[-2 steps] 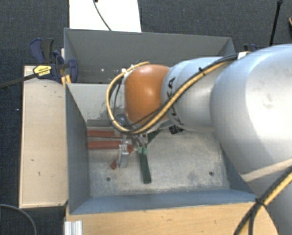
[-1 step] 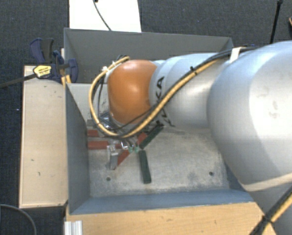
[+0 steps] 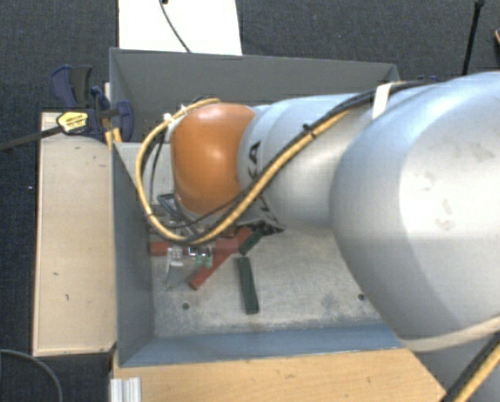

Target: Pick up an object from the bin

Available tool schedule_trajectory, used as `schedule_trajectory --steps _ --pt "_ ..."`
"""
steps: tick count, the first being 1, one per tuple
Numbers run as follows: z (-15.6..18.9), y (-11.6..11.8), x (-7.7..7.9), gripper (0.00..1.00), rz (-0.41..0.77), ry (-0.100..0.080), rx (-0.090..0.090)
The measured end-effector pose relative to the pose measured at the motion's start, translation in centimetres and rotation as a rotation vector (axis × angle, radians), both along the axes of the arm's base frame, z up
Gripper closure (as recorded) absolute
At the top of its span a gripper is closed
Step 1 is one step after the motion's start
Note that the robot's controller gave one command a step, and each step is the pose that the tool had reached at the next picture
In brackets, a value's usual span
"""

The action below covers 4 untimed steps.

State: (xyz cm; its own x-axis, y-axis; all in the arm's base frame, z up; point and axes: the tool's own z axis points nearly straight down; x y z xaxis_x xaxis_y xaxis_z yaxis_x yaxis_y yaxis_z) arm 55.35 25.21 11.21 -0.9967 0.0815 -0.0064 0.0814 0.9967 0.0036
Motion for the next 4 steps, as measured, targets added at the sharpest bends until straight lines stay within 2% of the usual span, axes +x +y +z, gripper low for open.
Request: schedule_trajectory --steps 1,2,3,4 --pt "-4.4 -2.5 0.2 0.0 -0.085 0.009 -0.004" --pt "-4.2 -0.4 0.9 0.0 -0.665 0.007 -0.004" --pt "-4.2 -0.3 0.9 1.0 -0.663 0.007 -0.001" --pt "-2.4 -0.3 1.0 1.0 -0.662 0.004 0.002"
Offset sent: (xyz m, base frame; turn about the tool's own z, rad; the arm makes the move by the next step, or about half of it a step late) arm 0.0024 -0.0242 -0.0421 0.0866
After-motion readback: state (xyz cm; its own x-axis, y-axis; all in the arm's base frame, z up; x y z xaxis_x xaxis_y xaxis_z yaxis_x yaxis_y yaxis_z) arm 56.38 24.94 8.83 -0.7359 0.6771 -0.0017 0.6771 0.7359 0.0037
